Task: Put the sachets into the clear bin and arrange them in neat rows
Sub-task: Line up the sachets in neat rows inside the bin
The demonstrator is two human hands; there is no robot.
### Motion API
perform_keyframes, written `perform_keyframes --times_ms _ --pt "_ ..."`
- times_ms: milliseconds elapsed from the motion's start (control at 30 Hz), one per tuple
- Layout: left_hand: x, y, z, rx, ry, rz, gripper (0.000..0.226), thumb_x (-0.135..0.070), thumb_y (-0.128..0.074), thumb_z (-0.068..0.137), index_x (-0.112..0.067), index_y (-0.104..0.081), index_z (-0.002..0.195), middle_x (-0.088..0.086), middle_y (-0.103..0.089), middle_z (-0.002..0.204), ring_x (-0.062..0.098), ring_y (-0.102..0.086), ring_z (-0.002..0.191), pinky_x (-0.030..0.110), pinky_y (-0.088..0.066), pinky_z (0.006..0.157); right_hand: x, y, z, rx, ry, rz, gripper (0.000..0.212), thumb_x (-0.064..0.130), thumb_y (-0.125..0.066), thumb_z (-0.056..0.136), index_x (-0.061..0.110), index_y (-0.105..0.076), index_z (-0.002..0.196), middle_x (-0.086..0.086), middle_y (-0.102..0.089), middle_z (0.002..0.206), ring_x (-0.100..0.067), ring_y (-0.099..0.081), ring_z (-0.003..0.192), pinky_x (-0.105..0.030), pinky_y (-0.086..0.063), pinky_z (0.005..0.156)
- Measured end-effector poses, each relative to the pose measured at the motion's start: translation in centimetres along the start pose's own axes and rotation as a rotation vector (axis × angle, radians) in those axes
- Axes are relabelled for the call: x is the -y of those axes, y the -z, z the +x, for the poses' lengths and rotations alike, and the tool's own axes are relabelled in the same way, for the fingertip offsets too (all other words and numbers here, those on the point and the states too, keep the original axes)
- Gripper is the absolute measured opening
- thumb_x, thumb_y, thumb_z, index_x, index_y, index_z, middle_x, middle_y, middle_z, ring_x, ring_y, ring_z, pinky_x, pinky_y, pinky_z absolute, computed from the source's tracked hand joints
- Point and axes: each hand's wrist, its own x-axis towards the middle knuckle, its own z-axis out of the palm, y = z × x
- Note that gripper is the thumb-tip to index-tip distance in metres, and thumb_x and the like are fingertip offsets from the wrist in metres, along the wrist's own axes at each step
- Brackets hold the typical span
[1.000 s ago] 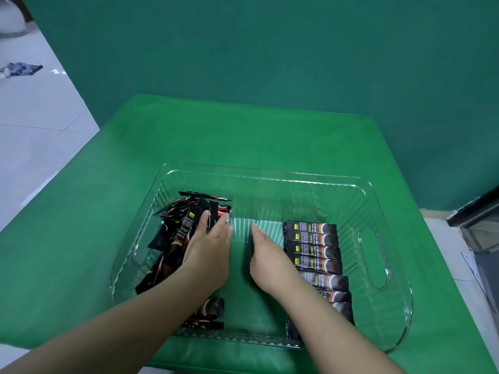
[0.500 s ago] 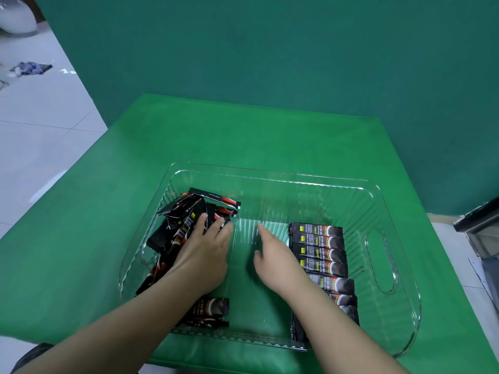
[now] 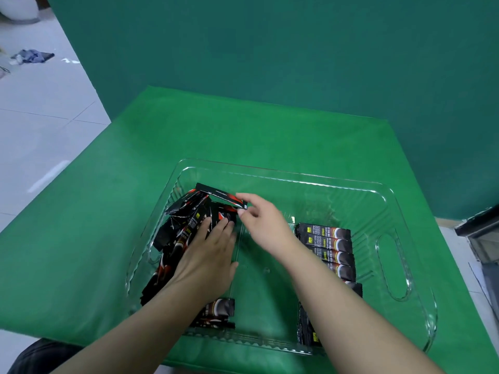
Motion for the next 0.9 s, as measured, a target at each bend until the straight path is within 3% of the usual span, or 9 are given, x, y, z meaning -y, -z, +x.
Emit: perform_keyframes --times_ms 100,200,367,433,533,600,667,800,900 --pt "0.0 -0.1 -0.2 -0.028 -0.002 -0.031 0.064 -0.041 -0.014 0.101 -0.004 0.003 0.151 0.013 0.007 0.160 0.026 0.014 0.146 0.049 0.017 0.112 0.1 -0.4 -0.3 -0.088 -0.020 0.112 0.032 0.012 -0.051 0.096 0.015 -0.059 0.127 0.012 -0.060 0.080 0.007 -0.044 0.048 -0.009 -0.034 0.050" --pt "0.0 -0.1 -0.3 -0.034 -0.014 -0.056 0.061 -0.027 -0.020 0.100 -0.002 0.006 0.150 0.014 0.011 0.159 0.027 0.015 0.146 0.049 0.019 0.110 -0.2 0.9 -1.2 -0.234 -0.024 0.121 0.030 0.014 -0.053 0.095 0.013 -0.062 0.124 0.013 -0.065 0.081 -0.007 -0.053 0.050 -0.018 -0.042 0.050" --pt "0.0 -0.4 -0.3 -0.084 -0.009 -0.140 0.068 -0.016 -0.030 0.093 -0.001 0.005 0.150 0.014 0.010 0.159 0.026 0.015 0.146 0.047 0.023 0.107 -2.3 3.6 -3.0 -0.421 -0.052 -0.081 0.031 0.019 -0.055 0.094 0.010 -0.062 0.123 -0.008 -0.066 0.112 -0.002 -0.045 0.062 -0.010 -0.037 0.059" --pt "0.0 -0.3 -0.4 -0.087 -0.013 -0.145 0.068 -0.015 -0.030 0.093 -0.002 0.005 0.150 0.013 0.011 0.159 0.025 0.015 0.146 0.047 0.022 0.109 -2.9 3.9 -3.4 -0.421 -0.082 -0.142 0.034 0.018 -0.054 0.094 0.009 -0.060 0.126 -0.010 -0.065 0.115 -0.006 -0.047 0.072 -0.020 -0.042 0.069" --pt "0.1 -0.2 -0.4 -0.089 -0.021 -0.129 0.067 -0.017 -0.028 0.094 -0.002 0.006 0.150 0.013 0.013 0.159 0.026 0.016 0.145 0.048 0.022 0.109 -3.1 3.4 -3.5 -0.328 -0.119 -0.166 0.041 0.015 -0.051 0.093 0.006 -0.051 0.133 -0.008 -0.065 0.104 0.003 -0.042 0.051 -0.012 -0.034 0.052" --pt "0.1 -0.2 -0.4 -0.087 -0.017 -0.126 0.066 -0.018 -0.027 0.095 -0.003 0.006 0.150 0.013 0.013 0.159 0.026 0.016 0.145 0.048 0.021 0.109 -2.9 2.9 -3.7 -0.272 -0.144 -0.276 0.048 0.018 -0.051 0.094 0.006 -0.042 0.140 -0.015 -0.060 0.120 -0.004 -0.055 0.082 -0.019 -0.042 0.074" --pt "0.1 -0.3 -0.4 -0.086 -0.021 -0.112 0.065 -0.020 -0.026 0.096 -0.002 0.006 0.150 0.014 0.013 0.159 0.027 0.016 0.145 0.049 0.021 0.109 -2.8 2.5 -4.2 -0.286 -0.145 -0.511 0.053 0.021 -0.052 0.093 0.011 -0.040 0.142 -0.014 -0.041 0.142 -0.023 -0.038 0.124 -0.029 -0.027 0.105" --pt "0.0 -0.3 -0.3 -0.084 -0.035 -0.068 0.063 -0.022 -0.022 0.097 0.000 0.007 0.149 0.016 0.014 0.158 0.028 0.017 0.145 0.049 0.021 0.108 -2.2 1.5 -4.8 -0.327 0.044 -0.717 0.047 0.016 -0.059 0.087 0.016 -0.054 0.133 -0.012 -0.041 0.141 -0.030 -0.034 0.124 -0.040 -0.030 0.104" --pt "-0.2 -0.1 -0.3 -0.084 -0.035 -0.053 0.063 -0.020 -0.020 0.097 0.001 0.007 0.149 0.016 0.013 0.158 0.029 0.017 0.145 0.049 0.021 0.108 -2.2 0.6 -3.9 -0.061 0.104 -0.782 0.047 0.023 -0.050 0.093 0.020 -0.044 0.140 -0.006 -0.034 0.148 -0.025 -0.028 0.133 -0.039 -0.027 0.109"
